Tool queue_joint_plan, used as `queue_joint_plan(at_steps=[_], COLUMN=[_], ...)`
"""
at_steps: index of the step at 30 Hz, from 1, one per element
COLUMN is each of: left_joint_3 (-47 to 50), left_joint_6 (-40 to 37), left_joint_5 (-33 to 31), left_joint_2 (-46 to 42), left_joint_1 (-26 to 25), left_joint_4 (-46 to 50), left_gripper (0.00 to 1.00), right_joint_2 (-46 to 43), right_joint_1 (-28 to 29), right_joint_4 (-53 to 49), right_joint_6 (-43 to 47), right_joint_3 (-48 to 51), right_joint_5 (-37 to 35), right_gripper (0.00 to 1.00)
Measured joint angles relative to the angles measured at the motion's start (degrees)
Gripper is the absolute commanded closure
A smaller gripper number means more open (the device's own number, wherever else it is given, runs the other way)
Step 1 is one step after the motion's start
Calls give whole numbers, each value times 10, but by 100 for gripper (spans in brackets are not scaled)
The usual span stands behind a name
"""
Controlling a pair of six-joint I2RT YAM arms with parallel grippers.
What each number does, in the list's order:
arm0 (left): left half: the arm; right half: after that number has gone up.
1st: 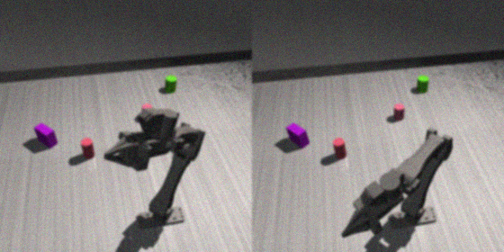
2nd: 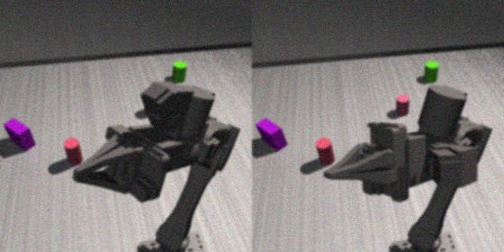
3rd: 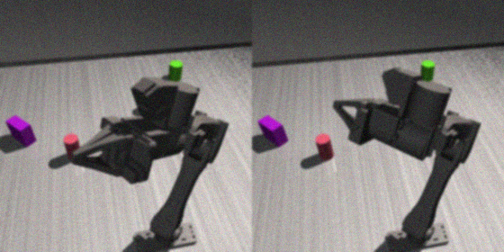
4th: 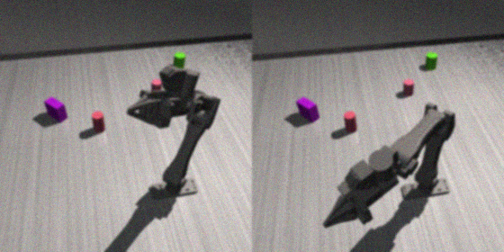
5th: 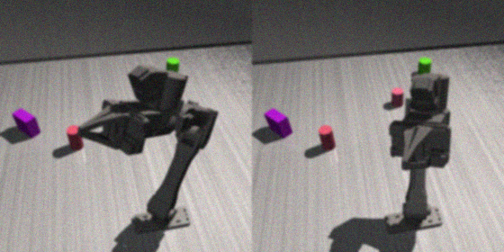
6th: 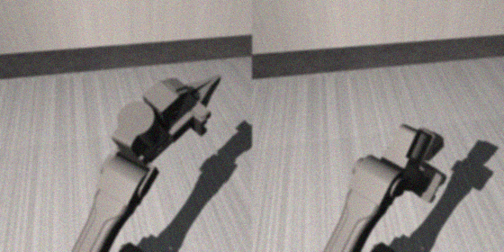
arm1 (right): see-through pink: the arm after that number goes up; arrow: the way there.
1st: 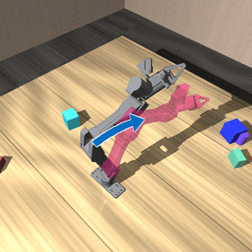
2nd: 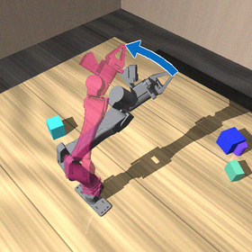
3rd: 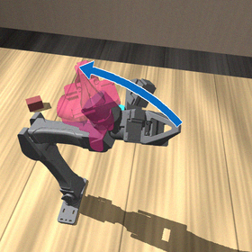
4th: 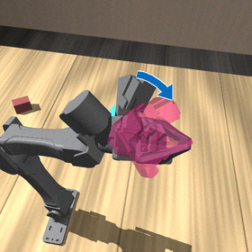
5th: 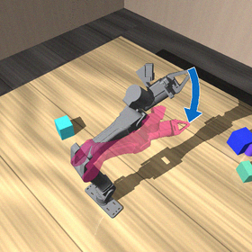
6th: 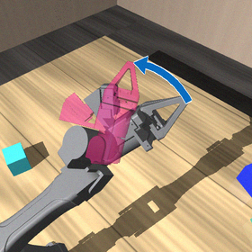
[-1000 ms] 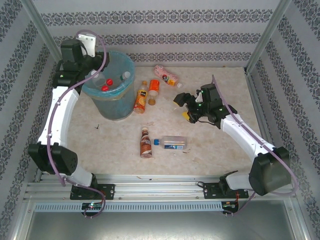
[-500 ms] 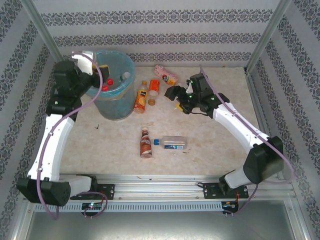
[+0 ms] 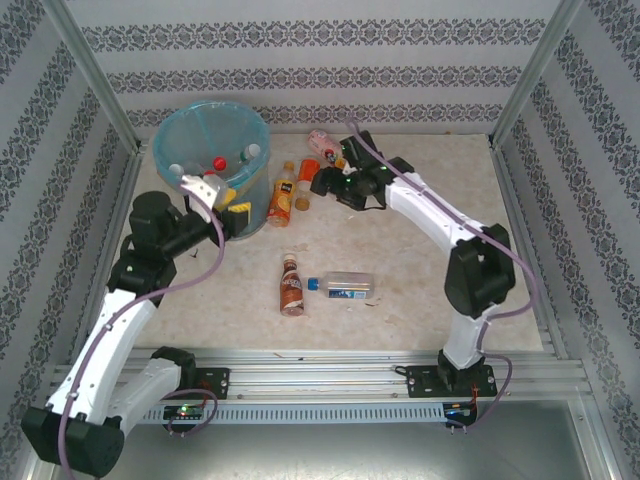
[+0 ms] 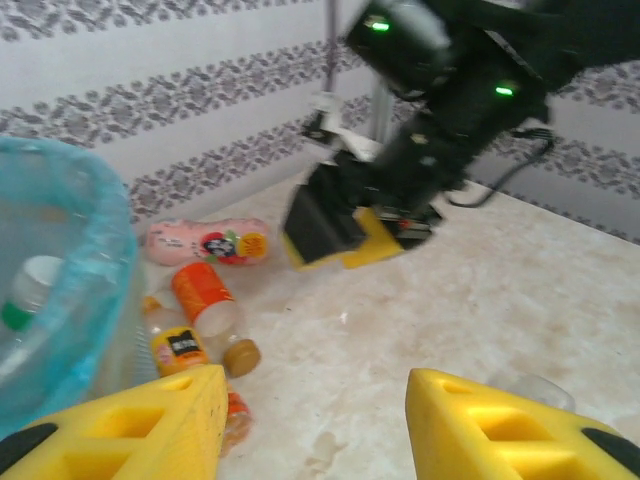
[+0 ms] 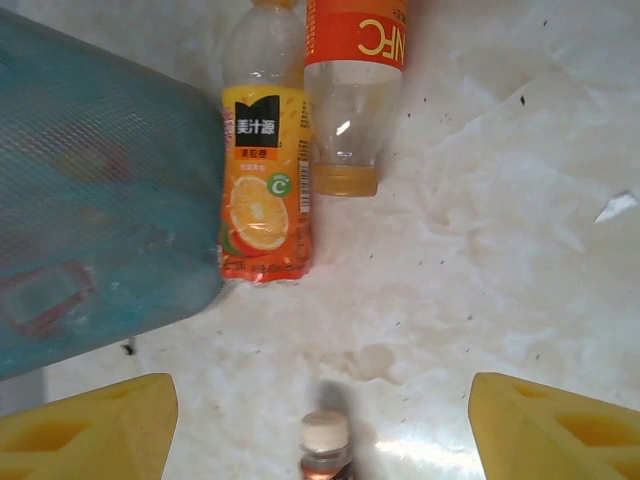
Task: Put the plastic bottles in the bin
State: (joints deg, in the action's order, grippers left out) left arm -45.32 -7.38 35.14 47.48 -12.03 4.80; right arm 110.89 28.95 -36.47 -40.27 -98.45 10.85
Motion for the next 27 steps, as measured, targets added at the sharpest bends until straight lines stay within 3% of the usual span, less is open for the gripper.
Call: queue_joint_plan(at_steps=[6, 13, 27], left_joint_3=[80, 103, 112], left_joint_6=[-1, -1, -4], left_joint_5=[6, -18, -39], left_joint_2=[-13, -23, -37], left_joint_1=[-4, -4, -14], left_joint_4=[-64, -101, -118], left_gripper=[41, 41, 40], right_joint_2=[85, 175, 355], right_joint_1=[2, 1, -3], right_joint_4=[-48, -75, -88], right_joint_6=[62, 90, 32], right_joint_3=[-99, -204, -403], right_joint_5=[-41, -60, -74], right_gripper=[23, 22, 21])
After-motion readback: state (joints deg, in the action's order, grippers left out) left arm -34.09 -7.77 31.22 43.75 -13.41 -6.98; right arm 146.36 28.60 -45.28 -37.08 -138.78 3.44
